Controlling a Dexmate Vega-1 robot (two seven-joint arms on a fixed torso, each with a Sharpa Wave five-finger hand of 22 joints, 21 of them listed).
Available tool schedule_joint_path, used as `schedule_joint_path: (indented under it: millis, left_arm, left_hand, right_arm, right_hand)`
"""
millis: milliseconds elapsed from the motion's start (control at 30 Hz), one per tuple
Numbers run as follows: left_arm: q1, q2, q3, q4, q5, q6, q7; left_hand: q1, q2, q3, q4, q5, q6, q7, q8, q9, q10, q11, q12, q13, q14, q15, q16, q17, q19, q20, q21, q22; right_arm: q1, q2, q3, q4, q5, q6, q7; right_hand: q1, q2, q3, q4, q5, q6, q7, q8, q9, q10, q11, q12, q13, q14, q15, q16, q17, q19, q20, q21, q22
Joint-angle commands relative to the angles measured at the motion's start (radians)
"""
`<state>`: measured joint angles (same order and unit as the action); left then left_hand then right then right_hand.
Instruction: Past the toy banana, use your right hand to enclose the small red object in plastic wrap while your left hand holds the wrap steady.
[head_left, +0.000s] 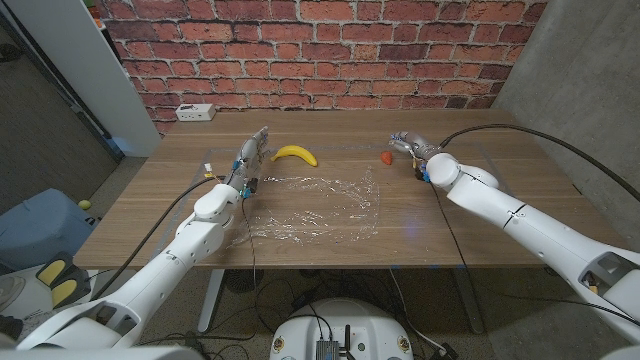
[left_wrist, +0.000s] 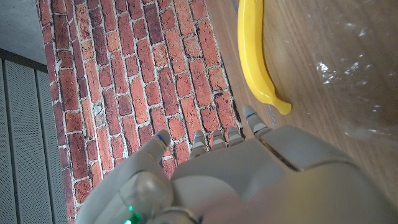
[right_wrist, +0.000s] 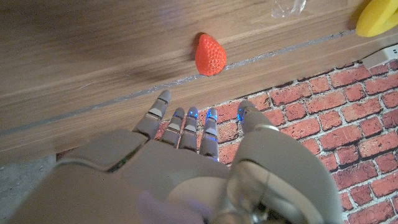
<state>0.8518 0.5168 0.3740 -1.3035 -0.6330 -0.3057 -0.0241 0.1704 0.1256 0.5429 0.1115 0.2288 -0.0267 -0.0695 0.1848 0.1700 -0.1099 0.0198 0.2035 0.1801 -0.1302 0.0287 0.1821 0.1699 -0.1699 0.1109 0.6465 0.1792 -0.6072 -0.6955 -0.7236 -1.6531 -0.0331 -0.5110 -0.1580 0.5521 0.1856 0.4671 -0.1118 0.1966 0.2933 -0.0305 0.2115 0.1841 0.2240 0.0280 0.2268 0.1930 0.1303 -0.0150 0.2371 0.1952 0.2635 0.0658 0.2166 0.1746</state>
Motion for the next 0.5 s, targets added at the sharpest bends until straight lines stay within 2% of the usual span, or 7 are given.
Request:
schedule_joint_path:
  millis: [33,100,267,500]
  left_arm:
    - [0.0,-0.001,-0.001,0.009,-0.004,-0.002,-0.008]
    - [0.002,-0.002,-0.003,0.009,-0.007,-0.003,-0.008]
    - [0.005,0.0,-0.004,0.007,-0.006,-0.002,-0.004]
    - [0.008,0.002,-0.006,0.006,-0.007,-0.001,-0.001]
  left_hand:
    - [0.001,-0.01,0.001,-0.006,-0.007,0.007,0.001,0.002,0.006,-0.005,0.005,0.002,0.003,-0.002,0.006,0.005,0.003,-0.053,0.005,-0.006,0.004]
    - [0.001,-0.01,0.001,-0.006,-0.007,0.007,0.0,0.002,0.006,-0.006,0.005,0.001,0.003,-0.002,0.008,0.005,0.003,-0.053,0.006,-0.006,0.004]
    - [0.001,-0.011,0.0,-0.007,-0.007,0.007,0.0,0.001,0.006,-0.005,0.005,0.001,0.003,-0.002,0.006,0.005,0.003,-0.052,0.007,-0.007,0.004]
    - [0.0,-0.012,0.0,-0.009,-0.008,0.007,-0.001,0.001,0.006,-0.006,0.005,0.0,0.003,-0.003,0.005,0.004,0.003,-0.051,0.008,-0.009,0.004]
  right_arm:
    - [0.068,0.019,-0.102,-0.017,-0.146,-0.16,0.034]
    - [0.077,0.025,-0.118,-0.016,-0.168,-0.18,0.036]
    - [0.096,0.039,-0.151,-0.004,-0.215,-0.209,0.045]
    - [0.125,0.062,-0.192,0.031,-0.268,-0.219,0.06]
  right_hand:
    - [0.033,0.0,0.017,-0.017,0.004,0.017,-0.009,0.002,0.002,0.016,-0.018,0.002,0.004,0.015,-0.017,0.005,-0.001,0.021,-0.004,0.007,0.003]
    - [0.043,-0.001,0.021,-0.023,0.004,0.02,-0.013,0.001,0.002,0.018,-0.022,0.001,0.004,0.022,-0.022,0.007,-0.001,0.028,-0.006,0.009,0.003]
    - [0.097,-0.011,0.039,-0.055,0.002,0.04,-0.021,0.002,0.003,0.03,-0.036,-0.003,0.004,0.047,-0.042,0.01,-0.003,0.06,-0.011,0.016,0.004]
    - [0.156,-0.029,0.045,-0.072,-0.009,0.067,-0.032,0.004,0.003,0.048,-0.053,-0.005,0.003,0.08,-0.065,0.015,-0.004,0.088,-0.011,0.02,0.004]
